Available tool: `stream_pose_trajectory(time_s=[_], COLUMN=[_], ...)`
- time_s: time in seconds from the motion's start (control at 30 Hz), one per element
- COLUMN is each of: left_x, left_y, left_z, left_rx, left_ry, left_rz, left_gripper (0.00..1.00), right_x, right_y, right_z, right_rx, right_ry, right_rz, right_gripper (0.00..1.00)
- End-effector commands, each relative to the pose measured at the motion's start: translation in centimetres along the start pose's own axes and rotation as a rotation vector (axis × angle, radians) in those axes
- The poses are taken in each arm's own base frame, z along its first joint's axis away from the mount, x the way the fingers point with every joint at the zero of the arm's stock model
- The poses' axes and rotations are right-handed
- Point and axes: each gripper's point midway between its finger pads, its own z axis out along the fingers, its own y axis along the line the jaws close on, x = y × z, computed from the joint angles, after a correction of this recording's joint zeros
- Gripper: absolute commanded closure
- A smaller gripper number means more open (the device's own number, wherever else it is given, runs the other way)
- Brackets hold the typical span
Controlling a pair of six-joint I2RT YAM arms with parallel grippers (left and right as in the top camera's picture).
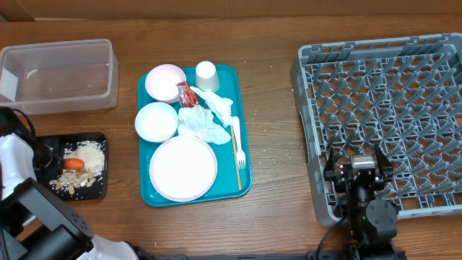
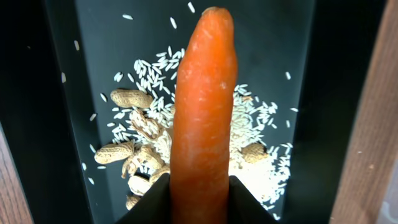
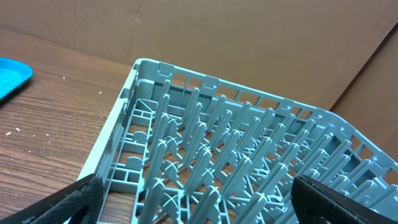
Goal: Sort waste into correct bins and load items into the dishwasher rack
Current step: 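Carry the carrot with the left gripper and drop it on the black tray, then reach the left gripper to the white tissues on the teal tray and grasp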
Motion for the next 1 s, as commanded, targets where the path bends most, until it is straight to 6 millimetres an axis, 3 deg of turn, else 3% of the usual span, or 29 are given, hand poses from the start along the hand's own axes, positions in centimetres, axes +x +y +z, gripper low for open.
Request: stream_pose_trajectory(time_s=[0.0,0.07,0.1,0.13,0.17,0.43,0.67,0.7,0.83,0.97], left_x=[-0.5,-0.5,-0.5,-0.4,-0.4,0.1,0.9,1.5,3.4,7.3], left_y=[-0.1,-0.1,-0.1,0.0,0.0,0.1,-1.5,-2.0,-3.4,-5.3], left_z=[-0.1,-0.1,-0.1,-0.2,-0.2,-1.4,-5.9,-7.6,-10.4,-12.7], left_rx=[-0.003,-0.003,-0.005,-0.007,-0.009,-0.02,0.026,0.042,0.111,0.208], left_ry=[-0.015,-0.014,-0.012,-0.01,-0.007,0.028,0.094,0.108,0.112,0.139], left_rz=[0.009,0.009,0.01,0.01,0.011,0.015,0.071,0.09,0.195,0.374], left_gripper=[0.63,0.57,0.4,0.3,0.27,0.27,0.27,0.27,0.27,0.26], right_x=[0.4,0.4,0.4,0.4,0.4,0.4,0.4,0.4,0.4,0.4], right_y=[-0.1,-0.1,-0.1,-0.1,-0.1,-0.1,-0.1,-0.1,-0.1,-0.1], right_z=[0.1,0.1,0.1,0.1,0.1,0.1,0.1,0.1,0.1,0.1], right_rx=[0.008,0.008,0.008,0.008,0.008,0.008,0.008,0.008,0.008,0.008], right_ry=[0.006,0.006,0.006,0.006,0.006,0.006,0.006,0.006,0.006,0.006], right_rz=[0.0,0.0,0.0,0.0,0.0,0.0,0.0,0.0,0.0,0.0], right_gripper=[0.0,0.0,0.0,0.0,0.0,0.0,0.0,0.0,0.0,0.0])
